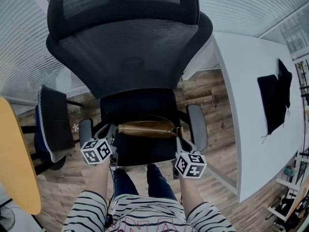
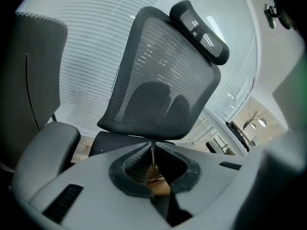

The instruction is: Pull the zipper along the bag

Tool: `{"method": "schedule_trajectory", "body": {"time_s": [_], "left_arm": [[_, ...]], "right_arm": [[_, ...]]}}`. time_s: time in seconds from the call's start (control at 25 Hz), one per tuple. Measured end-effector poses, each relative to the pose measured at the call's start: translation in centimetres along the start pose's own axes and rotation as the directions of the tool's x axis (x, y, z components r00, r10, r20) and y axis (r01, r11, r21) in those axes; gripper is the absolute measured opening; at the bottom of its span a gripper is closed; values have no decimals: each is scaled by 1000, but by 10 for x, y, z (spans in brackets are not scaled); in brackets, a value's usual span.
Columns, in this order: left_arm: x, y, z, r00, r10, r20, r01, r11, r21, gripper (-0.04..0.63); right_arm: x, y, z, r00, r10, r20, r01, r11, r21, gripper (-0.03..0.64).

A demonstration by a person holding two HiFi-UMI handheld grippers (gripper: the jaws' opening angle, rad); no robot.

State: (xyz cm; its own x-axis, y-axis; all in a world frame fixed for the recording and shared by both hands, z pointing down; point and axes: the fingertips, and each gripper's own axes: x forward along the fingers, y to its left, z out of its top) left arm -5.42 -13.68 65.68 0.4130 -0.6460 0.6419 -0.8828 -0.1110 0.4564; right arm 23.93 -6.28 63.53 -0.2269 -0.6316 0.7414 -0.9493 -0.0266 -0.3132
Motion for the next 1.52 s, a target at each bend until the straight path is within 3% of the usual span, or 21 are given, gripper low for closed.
{"method": "schedule_trajectory", "body": {"time_s": [0.32, 0.68, 0.8, 0.96, 1.12, 1.32, 1.48, 1.52], "left_arm": [[2, -2, 2, 999, -5, -32, 7, 998, 67, 43], [-6, -9, 4, 995, -51, -90, 60, 993, 103, 48], [-15, -10, 4, 992, -69, -106, 80, 992, 98, 128], [-31, -12, 11, 990, -93, -107, 104, 989, 104, 141], [-54, -17, 30, 989, -134, -62, 141, 982, 125, 146], [-91, -30, 62, 981, -193, 1, 186, 950, 250, 144], [-120, -52, 79, 963, -270, 17, 242, 888, 392, 136], [-127, -58, 84, 955, -295, 24, 259, 871, 417, 105]], "right_arm": [[2, 0, -2, 998, -63, 12, 63, 997, -40, 37], [-16, 1, -4, 990, -125, 66, 123, 992, 34, 38], [-28, 5, -1, 985, -143, 97, 138, 989, 54, 41], [-46, 16, 3, 979, -160, 130, 150, 986, 78, 93], [-66, 28, 8, 968, -182, 175, 168, 981, 95, 95], [-94, 53, 22, 939, -211, 270, 191, 977, 97, 94], [-117, 74, 34, 910, -207, 359, 193, 978, 76, 57], [-121, 79, 35, 903, -208, 376, 195, 978, 72, 57]]}}
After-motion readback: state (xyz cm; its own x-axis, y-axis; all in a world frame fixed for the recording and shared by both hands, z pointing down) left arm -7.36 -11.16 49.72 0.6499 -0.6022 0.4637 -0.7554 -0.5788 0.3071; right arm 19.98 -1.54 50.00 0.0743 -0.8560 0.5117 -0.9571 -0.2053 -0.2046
